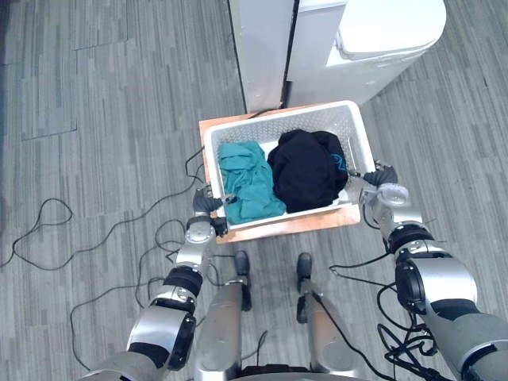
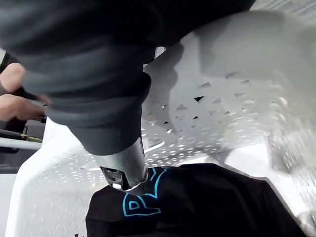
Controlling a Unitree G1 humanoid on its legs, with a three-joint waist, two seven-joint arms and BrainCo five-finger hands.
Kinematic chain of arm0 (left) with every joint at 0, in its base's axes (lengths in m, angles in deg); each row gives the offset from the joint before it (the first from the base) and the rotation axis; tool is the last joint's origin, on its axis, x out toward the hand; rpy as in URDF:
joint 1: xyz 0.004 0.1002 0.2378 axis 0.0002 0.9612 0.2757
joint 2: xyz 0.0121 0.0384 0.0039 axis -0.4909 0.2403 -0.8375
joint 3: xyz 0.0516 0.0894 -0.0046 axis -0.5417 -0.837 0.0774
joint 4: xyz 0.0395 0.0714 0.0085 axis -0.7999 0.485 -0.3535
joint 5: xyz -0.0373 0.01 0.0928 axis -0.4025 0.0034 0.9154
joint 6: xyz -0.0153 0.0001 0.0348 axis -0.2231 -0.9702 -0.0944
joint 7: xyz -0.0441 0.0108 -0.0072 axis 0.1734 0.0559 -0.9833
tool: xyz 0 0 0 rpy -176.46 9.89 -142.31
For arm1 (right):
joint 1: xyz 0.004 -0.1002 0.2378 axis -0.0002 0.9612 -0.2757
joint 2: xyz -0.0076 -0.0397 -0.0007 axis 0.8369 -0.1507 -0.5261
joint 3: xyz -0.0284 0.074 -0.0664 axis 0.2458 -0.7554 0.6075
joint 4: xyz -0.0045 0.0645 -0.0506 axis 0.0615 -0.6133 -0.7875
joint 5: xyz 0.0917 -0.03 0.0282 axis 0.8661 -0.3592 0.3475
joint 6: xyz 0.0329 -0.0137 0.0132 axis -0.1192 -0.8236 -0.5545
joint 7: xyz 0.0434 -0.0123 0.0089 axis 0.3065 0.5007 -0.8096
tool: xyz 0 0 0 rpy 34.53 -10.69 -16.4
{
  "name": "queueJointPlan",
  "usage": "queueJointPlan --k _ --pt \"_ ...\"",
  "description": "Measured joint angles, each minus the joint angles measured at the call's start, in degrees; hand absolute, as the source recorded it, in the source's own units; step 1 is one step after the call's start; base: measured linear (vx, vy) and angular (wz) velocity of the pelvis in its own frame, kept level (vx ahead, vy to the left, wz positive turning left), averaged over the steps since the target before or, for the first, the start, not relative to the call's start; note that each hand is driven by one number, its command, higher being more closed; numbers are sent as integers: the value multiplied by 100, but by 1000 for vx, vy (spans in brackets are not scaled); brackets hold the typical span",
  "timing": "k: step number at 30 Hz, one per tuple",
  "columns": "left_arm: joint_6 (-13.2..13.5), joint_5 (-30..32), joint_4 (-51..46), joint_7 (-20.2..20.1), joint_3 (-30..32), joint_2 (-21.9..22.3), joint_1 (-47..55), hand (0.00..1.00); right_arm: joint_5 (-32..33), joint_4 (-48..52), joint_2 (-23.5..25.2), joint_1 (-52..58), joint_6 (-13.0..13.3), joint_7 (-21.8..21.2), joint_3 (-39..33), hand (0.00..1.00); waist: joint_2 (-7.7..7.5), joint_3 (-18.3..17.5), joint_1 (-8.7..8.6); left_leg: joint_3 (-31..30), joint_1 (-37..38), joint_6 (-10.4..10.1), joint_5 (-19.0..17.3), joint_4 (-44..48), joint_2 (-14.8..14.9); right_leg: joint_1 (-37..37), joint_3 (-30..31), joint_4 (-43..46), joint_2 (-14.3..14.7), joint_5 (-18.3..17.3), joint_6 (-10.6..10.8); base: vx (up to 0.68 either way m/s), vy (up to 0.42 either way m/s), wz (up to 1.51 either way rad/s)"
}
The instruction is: Pick up the laundry basket with both hands and put the clothes into the washing machine.
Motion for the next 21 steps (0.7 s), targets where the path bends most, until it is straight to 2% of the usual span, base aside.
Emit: queueJointPlan --k 5,10,13,18,21 --pt "-164 -89 -822 20 7 -139 713 100 181 1560 207 921 -2 14 77 100 1 1 -8 48 409 -1 0 -201 7 356 26 -143 12 -2 -3 84 -7 -4" --pt "-165 -105 -2397 22 10 -301 1836 100 176 3695 477 2351 29 25 173 100 -9 -3 -6 63 951 -58 -40 -400 21 878 30 -306 46 -52 -72 45 -7 0" --pt "-143 -132 -3210 7 11 -319 2582 100 61 4819 711 3217 168 -3 179 100 -53 -74 -6 178 1276 -128 -179 -428 29 1128 158 -304 72 -182 -84 39 8 -17" --pt "-152 -209 -3985 -295 -52 -244 3748 100 -122 5604 991 4380 284 -149 273 100 -167 -720 -37 624 1450 -179 -460 -300 147 1140 624 -387 158 -204 -59 79 18 -51" --pt "-226 -307 -4211 -402 -55 -248 4073 100 -224 5756 1017 4572 293 -280 301 100 -191 -787 -114 1222 1604 -159 -934 267 459 1180 1228 -362 368 -144 -27 68 44 -103"
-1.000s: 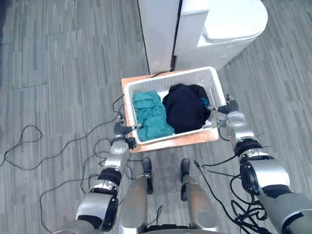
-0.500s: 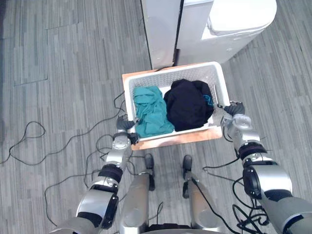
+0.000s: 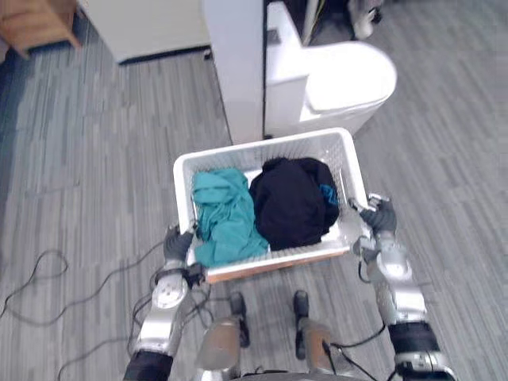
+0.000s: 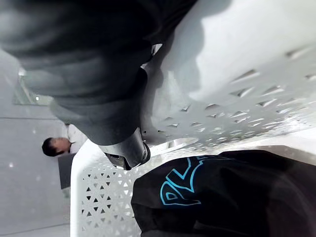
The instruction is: Pick up the laundry basket with both hands and put the clothes into the washing machine.
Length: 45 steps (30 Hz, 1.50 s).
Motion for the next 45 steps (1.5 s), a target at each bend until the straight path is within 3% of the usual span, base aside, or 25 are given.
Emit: queueJointPlan --k 2,4,5,8,10,11,12,14,15,16,17,18,19,22,26,29,32,34,35,37,39,41,43,44,45 --pt "-18 -11 -248 -11 1 11 209 100 -14 44 0 66 18 -59 12 100 -5 -46 -55 454 108 167 -226 268 238 -87 5 -25 156 170 -31 13 52 -149" --pt "-38 -13 -391 -56 11 29 359 100 -15 43 27 167 33 -93 13 100 -50 -152 -70 1078 338 300 -306 224 437 -98 -922 -151 87 58 -531 4 31 -161" --pt "-42 -36 -392 -83 22 65 399 100 -17 36 34 175 33 -97 7 100 -27 -165 -105 1456 563 352 -295 155 521 -123 -2099 17 -146 -180 -825 74 71 -169" --pt "-92 -73 -394 -157 167 70 445 100 -21 6 87 208 37 -226 25 100 -58 -435 -61 2701 1108 302 -337 97 748 -177 -4791 777 -900 -275 -1026 154 19 -184" --pt "-92 -75 -400 -191 228 77 445 100 -20 -33 88 176 59 -244 58 100 -45 -488 -49 3020 1305 191 -401 129 821 -175 -4996 934 -897 -271 -890 191 -83 -145" --pt "-100 -75 -402 -199 243 76 440 100 -19 -62 82 187 58 -244 71 100 -33 -505 -94 3168 1407 124 -440 446 1019 -196 -4655 974 -753 -338 -517 245 -153 -133" --pt "-117 -75 -401 -211 243 99 460 100 -15 -140 33 186 56 -245 97 100 8 -510 -47 3194 1450 102 -462 979 1325 -189 -4365 1000 -562 -367 -430 301 -209 -163" --pt "-182 -77 -445 -216 253 80 486 100 -14 -249 -18 185 38 -256 141 100 121 -592 -96 3129 1351 412 -476 1995 2064 -153 -3993 980 -100 -492 -577 248 -195 -104" --pt "-193 -95 -472 -229 332 54 453 100 -14 -243 -7 157 9 -256 169 100 75 -590 -203 2600 1115 844 -288 2487 2354 -84 -3799 894 233 -575 -630 193 -261 -76" --pt "-227 -175 -475 -232 419 73 519 100 -13 -197 8 92 -20 -256 262 100 45 -591 -94 1440 791 1191 168 2836 2279 38 -3382 805 468 -601 -761 170 -258 -118" --pt "-249 -229 -476 -217 431 104 583 100 -13 -189 23 38 -23 -256 312 100 44 -581 68 769 719 1074 89 3085 2058 123 -3074 789 572 -642 -844 183 -181 -217" --pt "-257 -279 -488 -144 449 301 786 100 -29 -198 -61 -80 -66 -260 388 100 107 -552 390 -403 584 752 -331 3619 1216 318 -2387 740 710 -713 -1016 215 -83 -247" --pt "-252 -283 -494 -94 448 434 948 100 -59 -217 -211 -87 -77 -268 527 100 128 -554 517 -1224 277 714 -592 3787 346 512 -1943 671 712 -746 -1079 226 -69 -232" --pt "-248 -333 -535 -86 376 522 1034 100 -53 -202 -423 -93 -75 -317 583 100 207 -600 514 -1838 -748 524 -779 2707 -537 677 -1426 589 798 -900 -1017 172 -46 -123" --pt "-259 -334 -560 -83 288 572 1038 100 3 -203 -563 -97 -75 -301 580 100 257 -629 519 -1708 -1457 -88 -263 758 -824 1148 -990 106 1005 -961 -902 315 12 -75" --pt "-268 -330 -577 -78 297 623 1112 100 0 -206 -541 -91 -79 -285 584 100 140 -770 717 -1315 -1555 313 245 409 -809 1450 -497 93 1061 -1284 -815 512 92 -81" --pt "-274 -323 -584 -83 297 619 1263 100 -69 -391 -430 -69 -79 -314 585 100 36 -898 739 -747 -887 887 878 148 -717 1058 -742 1924 806 -1906 145 661 80 -72" --pt "-340 -316 -578 -87 284 601 1296 100 -120 -556 -387 -43 -81 -341 574 100 47 -889 702 -723 -230 882 354 158 -871 311 -1172 4445 381 -1540 607 705 110 -47" --pt "-375 -312 -577 -87 273 594 1295 100 -167 -572 -373 -23 -81 -342 557 100 60 -884 681 -738 -2 916 205 151 -943 157 -1354 5065 173 -1551 389 627 108 1" --pt "-392 -285 -561 -86 207 542 1288 100 -230 -633 -351 60 -67 -341 520 100 246 -917 384 -958 814 931 -104 -82 -969 -273 -2041 6111 -380 -1911 -436 592 82 35" --pt "-389 -270 -561 -86 207 468 1180 100 -225 -634 -352 101 -25 -341 517 100 357 -918 269 -1152 1240 874 -150 -409 -830 -800 -2355 5719 -423 -2051 -614 573 42 31" --pt "-390 -269 -520 -87 193 354 1052 100 -216 -633 -353 105 -4 -341 508 100 443 -883 239 -1280 1577 858 -188 -723 -658 -1346 -2387 4614 -250 -2003 -547 580 -16 31" --pt "-391 -267 -339 -90 168 235 884 100 -213 -634 -342 142 -6 -341 513 100 429 -845 80 -1499 1984 824 -203 -991 -552 -1564 -2120 1914 -15 -1078 -94 664 -122 61" --pt "-391 -267 -332 -93 162 224 864 100 -212 -632 -349 143 -5 -340 513 100 406 -843 60 -1543 2101 743 -247 -1053 -552 -1565 -2034 1228 -10 -766 -35 738 -185 69" --pt "-389 -264 -330 -93 134 191 812 100 -211 -616 -383 140 -4 -338 512 100 298 -805 9 -1601 2362 454 -413 -1142 -590 -1578 -1937 434 -65 -365 27 500 -134 51"
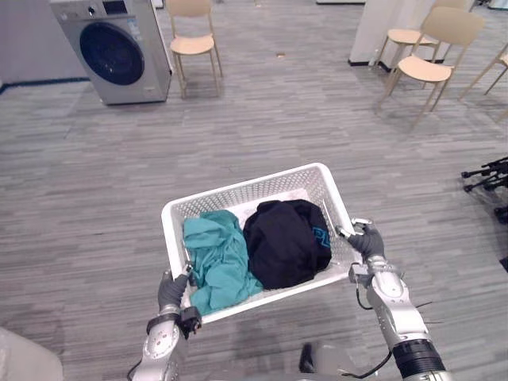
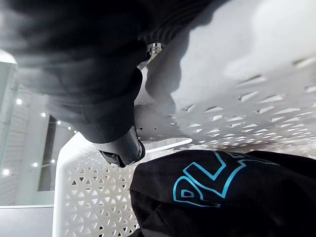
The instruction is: Pick up the laundry basket with both hands and put the clothes into the washing machine.
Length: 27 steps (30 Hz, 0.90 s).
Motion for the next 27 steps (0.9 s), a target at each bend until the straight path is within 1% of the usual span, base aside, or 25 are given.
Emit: queueJointPlan --k 1,2,3,4,5,6,7,8,9,10,12,13,14,15,16,17,18,19,20,21,22,23,24,25,27 --pt "0 1 1 0 -17 -55 -6 100 -1 0 8 13 -2 0 1 100 -94 3 -9 -68 156 -140 -97 -27 -54 -8 11 -151 -89 11 -27 694 -191 63" --pt "3 16 148 2 -107 -55 -77 100 -1 -21 -42 31 -25 15 0 100 -10 7 -47 -215 432 -231 -250 -40 76 -17 10 145 -104 925 -248 748 -208 54" --pt "0 53 262 -1 -116 11 -82 100 -2 -31 -69 50 -68 30 0 100 213 -120 -36 -266 320 -293 -283 287 329 -147 -134 524 68 1101 -363 879 -251 45" --pt "0 54 273 -1 -116 30 -82 100 -1 -30 -75 52 -67 30 -1 100 300 -140 -35 -315 154 -302 -278 649 470 -149 -248 642 141 1078 -397 694 -247 30" --pt "1 57 277 -1 -116 45 -96 100 0 -30 -92 55 -67 29 -4 100 386 -136 -23 -397 -318 -615 -75 1710 696 -72 -428 775 266 953 -628 662 -272 21" --pt "0 56 375 -12 -118 74 -126 100 0 -30 -104 58 -70 30 -8 100 453 -98 70 -404 -884 -930 574 3078 907 180 -478 807 399 749 -787 658 -266 19" --pt "-1 54 468 -23 -130 108 -158 100 4 -30 -120 61 -70 32 -14 100 505 -63 110 -405 -1179 -1010 911 3806 1029 408 -512 729 472 678 -803 642 -219 25" --pt "-18 31 580 -40 -186 146 -179 100 65 -28 -140 80 -71 65 -51 100 608 20 129 -303 -1786 -898 838 5322 1339 1048 -628 434 622 565 -823 478 -139 34" --pt "-19 12 598 -46 -190 157 -179 100 80 -20 -146 106 -69 107 -53 100 575 65 184 -168 -2150 -667 694 6018 1422 1510 -637 225 655 484 -845 662 -165 41" --pt "-2 -8 593 -72 -182 147 -222 100 116 73 -151 163 -50 137 -55 100 466 123 295 43 -2622 -359 492 6264 1365 1975 -615 13 589 350 -793 515 -102 31" --pt "30 -32 566 -110 -158 133 -328 100 131 325 -159 192 -25 145 -116 100 393 162 421 254 -3361 -189 235 5706 1182 2330 -610 -149 460 129 -695 524 -14 19" --pt "32 -33 471 -127 -152 130 -355 100 147 387 -157 169 -22 146 -167 100 357 186 499 263 -3786 -177 167 4753 923 2462 -609 -177 335 -57 -603 450 78 11" --pt "32 -23 427 -150 -153 127 -357 100 151 391 -159 172 -13 147 -190 100 324 209 535 240 -3896 -181 170 4160 767 2525 -609 -170 248 -143 -550 463 153 13" --pt "31 -9 399 -161 -153 129 -343 100 166 383 -157 171 -12 150 -195 100 249 257 570 88 -4005 -359 323 2873 442 2684 -593 -169 69 -323 -392 481 196 6" --pt "26 -9 392 -162 -153 132 -299 100 165 378 -146 176 -12 150 -195 100 249 256 596 -103 -3991 -643 687 1508 278 2855 -557 -181 -35 -495 -220 493 216 1" --pt "23 -9 369 -164 -153 126 -280 100 162 369 -139 176 -11 150 -194 100 277 243 620 -161 -3953 -691 1014 1006 270 2947 -533 -191 -50 -589 -125 540 247 -12" --pt "19 -4 350 -165 -153 79 -284 100 164 275 -83 176 -11 152 -194 100 292 224 714 17 -3802 -608 1760 858 233 3162 -414 -250 -119 -717 20 594 248 -17" --pt "10 -2 277 -163 -153 48 -276 100 167 210 -58 144 -11 156 -192 100 128 195 738 169 -3850 -188 1960 1158 90 3344 -386 -288 -331 -803 174 756 325 -13" --pt "10 -2 213 -163 -154 44 -261 100 167 197 -54 105 -11 162 -195 100 48 186 730 247 -3976 21 1721 1529 25 3412 -383 -287 -448 -860 273 637 267 -8" --pt "3 -3 192 -163 -157 80 -255 100 165 195 -101 62 -11 162 -197 100 -7 163 734 358 -4083 118 1135 2170 -50 3490 -281 -112 -588 -930 425 631 280 -19" --pt "-9 -2 192 -163 -157 100 -205 100 163 126 -87 34 -11 161 -199 100 -4 163 740 457 -3909 219 682 2456 -112 3249 -86 857 -822 -1040 595 586 296 -33" --pt "-11 1 192 -163 -164 81 -170 100 141 81 -53 36 -11 160 -199 100 -2 164 728 497 -3737 236 529 2462 -169 2953 51 1697 -965 -1059 624 681 373 -34" --pt "-35 26 193 -163 -190 -9 -153 100 109 -39 33 87 -11 160 -201 100 -63 203 664 573 -3245 245 307 2371 -333 2296 280 3681 -1286 -741 345 687 393 -7" --pt "-73 69 193 -163 -196 -91 -108 100 73 -197 147 114 -17 161 -208 100 -132 235 549 613 -2601 350 163 2137 -528 1878 236 5262 -1578 -618 55 596 308 6" --pt "-74 71 192 -162 -193 -176 -46 100 -11 -271 270 134 -10 160 -207 100 -113 211 414 592 -1745 396 117 1542 -660 1328 80 6094 -1526 -767 -131 562 256 7"
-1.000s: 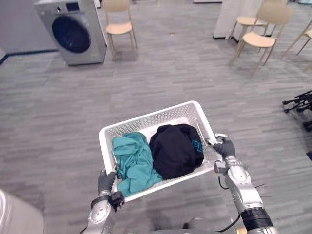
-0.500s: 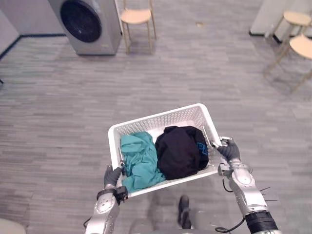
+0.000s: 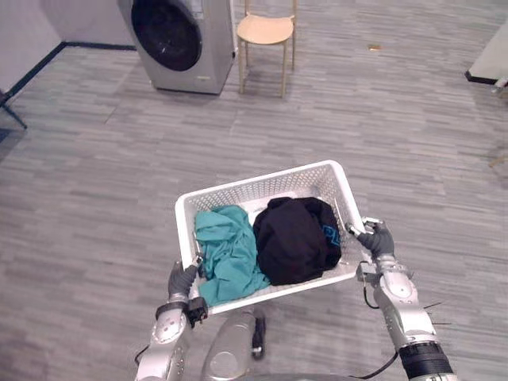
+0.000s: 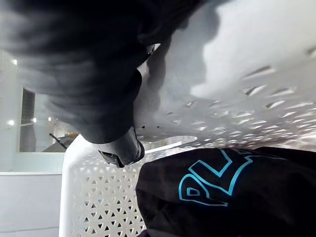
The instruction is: Pick up the laundry basket with both hands and put the clothes into the washing machine.
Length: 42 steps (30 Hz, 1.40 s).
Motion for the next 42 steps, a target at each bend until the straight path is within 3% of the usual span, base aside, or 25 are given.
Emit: queueJointPlan --k 4,5,7,10,11,12,13,14,15,16,18,20,22,23,24,25,27,29,31,32,33,36,38,40,42 --pt "64 -1 1 -1 -12 -142 -193 100 -43 138 1 8 62 0 -16 100 78 -33 -134 -261 960 3 9 -1058 -27 -1159 -892 -1609 682 -471 -26 615 198 23" --pt "62 -3 35 -2 -57 -196 -218 100 -55 274 4 71 59 1 -23 100 108 -15 -240 -416 1296 0 7 -1359 -38 -1313 -1195 -2818 927 -360 -72 498 114 49" --pt "65 13 51 -2 -74 -224 -298 100 -114 492 23 199 52 30 -60 100 7 -40 -427 -597 1829 -5 5 -1831 -209 -1506 -1274 -5111 1330 387 25 807 142 62" --pt "66 96 190 -1 -121 -232 -431 100 -245 675 73 306 -18 163 -109 100 -56 -69 -607 -757 2561 -506 -287 -1938 -370 -1774 -1418 -5585 1713 961 -881 794 87 37" --pt "64 194 285 -1 -137 -37 -446 100 -307 707 25 426 -39 219 -172 100 260 -167 -723 -769 2612 -603 -398 -1518 -140 -1832 -1279 -5192 1922 1597 -1631 919 130 12" --pt "58 263 312 -2 -155 50 -442 100 -342 710 18 491 -80 221 -255 100 494 -236 -713 -622 2436 -613 -386 -819 66 -1802 -1359 -4905 2001 1635 -1659 925 183 -16" --pt "59 350 373 -4 -165 89 -523 100 -344 748 42 524 -125 228 -342 100 716 -233 -704 -245 1861 -806 62 709 365 -1625 -1267 -4703 2244 1184 -1389 913 188 -47" --pt "59 380 465 -5 -161 94 -583 100 -344 797 52 547 -176 243 -345 100 718 -229 -668 -26 1530 -852 682 1487 484 -1476 -1114 -4709 2325 1045 -1274 862 186 -55" --pt "50 381 631 -21 -216 65 -674 100 -345 916 114 647 -195 298 -349 100 721 -214 -640 286 799 -661 888 3337 1026 -906 -926 -4998 2506 853 -1132 797 151 -47" --pt "51 377 634 -73 -261 67 -639 100 -345 1025 115 780 -194 388 -351 100 613 -129 -601 508 304 -397 691 4554 1398 -179 -669 -5328 2568 687 -989 778 138 -47" --pt "98 375 591 -99 -263 82 -558 100 -344 1092 133 857 -160 453 -349 100 348 -55 -446 663 -466 -176 365 5167 1551 737 -96 -5786 2357 520 -753 796 213 -91" --pt "101 388 427 -110 -263 83 -543 100 -336 1126 134 842 -137 465 -392 100 236 -18 -309 507 -1510 -443 79 4988 1595 1264 343 -6037 2018 352 -475 701 309 -106" --pt "111 431 362 -118 -307 139 -588 100 -327 1121 142 847 -106 474 -506 100 236 52 -313 37 -2516 -757 31 3169 1611 1563 635 -5748 1482 -213 214 723 492 -69" --pt "109 437 359 -117 -352 158 -599 100 -321 1117 133 867 -94 482 -559 100 303 48 -320 -96 -2537 -984 193 2250 1615 1631 684 -5622 1389 -424 381 871 639 -38" --pt "86 478 355 -118 -416 204 -613 100 -303 998 96 919 -50 497 -641 100 405 64 -337 -20 -2261 -722 1192 952 1585 1854 847 -5426 1240 -842 774 719 540 -7" --pt "41 547 384 -106 -396 185 -660 100 -262 833 216 915 -78 520 -650 100 159 53 -335 215 -2073 -754 1188 802 1378 1962 872 -5479 1020 -891 792 642 439 4" --pt "33 643 262 -98 -379 182 -580 100 -219 783 237 774 -119 591 -632 100 120 46 -225 269 -1936 -623 1032 791 1074 1996 892 -5967 1194 -549 392 526 284 -4" --pt "35 642 110 -68 -376 206 -511 100 -217 735 190 709 -113 583 -611 100 109 31 -136 451 -1808 -341 474 1164 958 2102 696 -5826 1101 -349 450 492 219 -23" --pt "32 646 87 -67 -381 196 -477 100 -217 579 211 622 -104 580 -611 100 93 28 -131 571 -1377 -263 105 1110 761 1755 932 -4485 860 -462 846 496 269 -18" --pt "18 647 88 -68 -394 159 -453 100 -221 467 242 638 -79 551 -611 100 52 47 -163 660 -935 -226 -9 896 576 1298 1127 -3008 703 -301 1193 595 282 -11" --pt "-41 658 93 -69 -400 140 -437 100 -220 298 288 654 -61 520 -611 100 30 60 -168 715 -411 -203 -104 610 377 810 1123 -1404 531 -171 1207 582 252 -10" --pt "-67 668 95 -68 -404 66 -327 100 -222 55 328 643 -43 471 -543 100 83 41 -270 731 684 -211 -116 -220 151 -55 453 57 291 -385 393 428 146 -1" --pt "-64 660 94 -66 -401 -63 -348 100 -220 37 322 608 -28 466 -445 100 68 39 -307 695 1112 -215 -116 -600 148 -622 -83 -453 324 -548 151 352 81 7" --pt "-66 655 116 -67 -410 -94 -377 100 -218 36 311 617 -21 459 -436 100 68 43 -377 500 1497 -349 -190 -913 219 -1164 -355 -2179 724 -561 37 417 44 34" --pt "-66 655 197 -67 -438 -108 -444 100 -214 47 296 618 -21 460 -440 100 19 48 -493 249 1774 -508 -278 -1081 252 -1275 -269 -4048 1060 29 101 584 -36 68"
